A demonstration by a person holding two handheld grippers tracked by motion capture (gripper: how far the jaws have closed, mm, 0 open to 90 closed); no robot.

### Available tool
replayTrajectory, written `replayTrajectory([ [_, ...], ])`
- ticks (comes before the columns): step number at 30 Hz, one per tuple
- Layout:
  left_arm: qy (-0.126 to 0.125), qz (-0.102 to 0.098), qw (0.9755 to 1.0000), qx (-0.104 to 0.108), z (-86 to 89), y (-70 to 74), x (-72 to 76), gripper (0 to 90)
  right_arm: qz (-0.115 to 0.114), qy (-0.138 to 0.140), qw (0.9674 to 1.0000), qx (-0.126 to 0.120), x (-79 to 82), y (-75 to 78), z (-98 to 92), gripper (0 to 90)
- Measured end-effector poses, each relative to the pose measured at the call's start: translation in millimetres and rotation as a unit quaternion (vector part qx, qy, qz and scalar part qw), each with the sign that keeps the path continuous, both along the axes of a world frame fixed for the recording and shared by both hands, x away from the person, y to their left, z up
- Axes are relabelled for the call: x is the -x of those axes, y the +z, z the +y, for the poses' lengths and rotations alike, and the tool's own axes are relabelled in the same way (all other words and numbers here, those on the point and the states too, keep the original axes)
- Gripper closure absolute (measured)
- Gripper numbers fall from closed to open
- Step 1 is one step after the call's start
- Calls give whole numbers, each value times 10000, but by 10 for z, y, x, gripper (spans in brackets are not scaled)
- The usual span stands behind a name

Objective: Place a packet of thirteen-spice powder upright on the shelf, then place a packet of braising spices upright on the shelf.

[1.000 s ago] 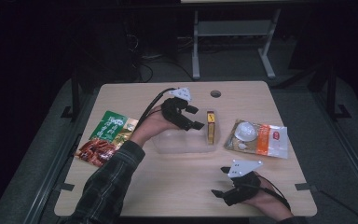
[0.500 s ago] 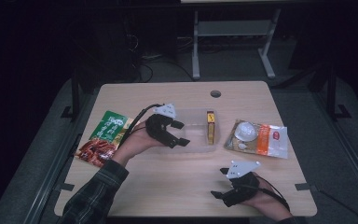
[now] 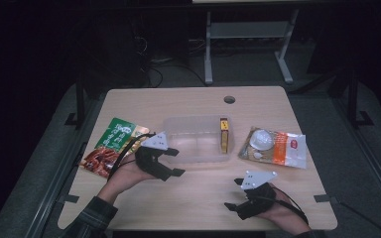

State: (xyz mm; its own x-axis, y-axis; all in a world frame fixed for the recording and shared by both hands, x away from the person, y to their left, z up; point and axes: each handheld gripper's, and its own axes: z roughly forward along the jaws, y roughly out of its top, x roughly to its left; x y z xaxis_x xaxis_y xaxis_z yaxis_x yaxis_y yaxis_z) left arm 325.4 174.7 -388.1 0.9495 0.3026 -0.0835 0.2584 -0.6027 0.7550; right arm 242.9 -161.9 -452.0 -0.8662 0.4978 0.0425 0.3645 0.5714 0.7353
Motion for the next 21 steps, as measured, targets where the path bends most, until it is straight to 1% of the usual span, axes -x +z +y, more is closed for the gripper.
replayTrajectory([
  [4, 159, 38, 9998, 83, 194, -61, 107, 255, -5, -1, 10000, 13, -4, -4, 1, 155],
  [5, 315, 22, 9995, 92, 306, -89, 155, 256, -34, 0, 10000, 29, -12, -8, 0, 155],
  [6, 315, 22, 9995, 92, 306, -89, 155, 255, -34, 0, 10000, 29, -12, -8, 0, 155],
  [9, 604, -22, 9981, 96, 502, -127, 208, 256, 6, -53, 10000, 22, -15, -8, -5, 155],
  [10, 679, -7, 9976, 111, 545, -139, 212, 256, -16, -45, 10000, 33, -19, -11, -8, 155],
  [11, 778, -8, 9970, 52, 603, -158, 212, 255, 0, -62, 10000, 48, -17, -9, -7, 155],
  [12, 878, -47, 9961, -53, 658, -177, 210, 255, 0, -62, 10000, 48, -17, -9, -7, 155],
  [14, 1043, -76, 9945, -116, 766, -220, 199, 255, -29, -57, 10000, 53, -21, -11, -8, 155],
  [15, 1170, -87, 9929, -203, 838, -243, 183, 255, -27, -62, 10000, 55, -20, -10, -8, 155],
  [17, 1352, -60, 9906, -199, 943, -274, 155, 255, -32, -61, 10000, 53, -19, -7, -9, 155],
  [19, 1609, -32, 9868, -164, 1073, -304, 114, 254, -33, -62, 10000, 59, -21, -8, -8, 155],
  [21, 1852, -76, 9825, -193, 1207, -337, 66, 254, -25, -77, 9999, 63, -23, -8, -11, 155],
])
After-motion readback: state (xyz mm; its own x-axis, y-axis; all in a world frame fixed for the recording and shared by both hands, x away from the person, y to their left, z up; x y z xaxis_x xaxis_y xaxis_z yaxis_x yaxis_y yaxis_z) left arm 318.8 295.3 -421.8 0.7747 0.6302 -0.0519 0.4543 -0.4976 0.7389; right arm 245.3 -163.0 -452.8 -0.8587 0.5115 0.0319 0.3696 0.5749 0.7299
